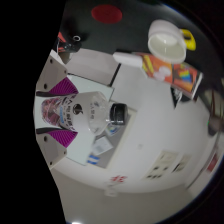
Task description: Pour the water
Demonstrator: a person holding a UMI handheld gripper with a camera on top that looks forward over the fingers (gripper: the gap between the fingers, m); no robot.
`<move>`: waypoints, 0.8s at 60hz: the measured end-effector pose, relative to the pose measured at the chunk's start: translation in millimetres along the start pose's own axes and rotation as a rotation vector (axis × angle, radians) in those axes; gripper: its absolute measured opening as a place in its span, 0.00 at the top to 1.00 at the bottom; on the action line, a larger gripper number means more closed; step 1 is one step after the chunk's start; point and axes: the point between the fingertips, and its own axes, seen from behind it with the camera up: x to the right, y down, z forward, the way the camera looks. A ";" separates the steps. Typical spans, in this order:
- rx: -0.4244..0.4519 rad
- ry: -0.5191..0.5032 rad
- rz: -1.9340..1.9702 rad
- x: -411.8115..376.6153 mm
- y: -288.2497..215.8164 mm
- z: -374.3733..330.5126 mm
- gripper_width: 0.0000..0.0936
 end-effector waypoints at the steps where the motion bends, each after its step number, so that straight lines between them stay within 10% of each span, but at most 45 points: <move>1: 0.018 -0.006 -0.035 -4.4 -10.0 0.2 0.57; 30: 0.184 -0.110 -0.282 -65.2 -99.4 -9.6 0.57; 48: 0.117 -0.103 0.595 36.1 -45.8 -11.1 0.57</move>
